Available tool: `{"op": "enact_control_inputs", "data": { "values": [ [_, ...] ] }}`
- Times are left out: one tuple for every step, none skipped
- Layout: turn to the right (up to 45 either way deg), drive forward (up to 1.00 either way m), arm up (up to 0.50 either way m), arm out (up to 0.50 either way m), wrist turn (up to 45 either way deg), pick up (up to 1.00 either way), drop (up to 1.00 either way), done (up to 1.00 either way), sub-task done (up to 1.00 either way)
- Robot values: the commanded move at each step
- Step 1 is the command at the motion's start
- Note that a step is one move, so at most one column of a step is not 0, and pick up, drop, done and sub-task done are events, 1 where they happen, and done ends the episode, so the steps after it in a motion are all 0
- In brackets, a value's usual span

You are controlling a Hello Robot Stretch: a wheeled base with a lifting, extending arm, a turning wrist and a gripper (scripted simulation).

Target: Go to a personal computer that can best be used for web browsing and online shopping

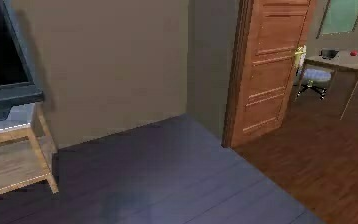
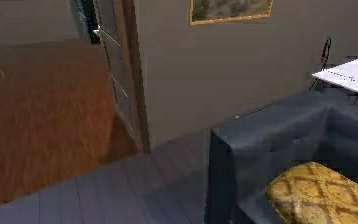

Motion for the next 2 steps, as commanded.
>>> {"op": "enact_control_inputs", "data": {
  "values": [
    [45.0,0.00,0.00,0.00,0.0,0.00,0.00,0.00,0.00],
    [36.0,0.00,0.00,0.00,0.0,0.00,0.00,0.00,0.00]
  ]
}}
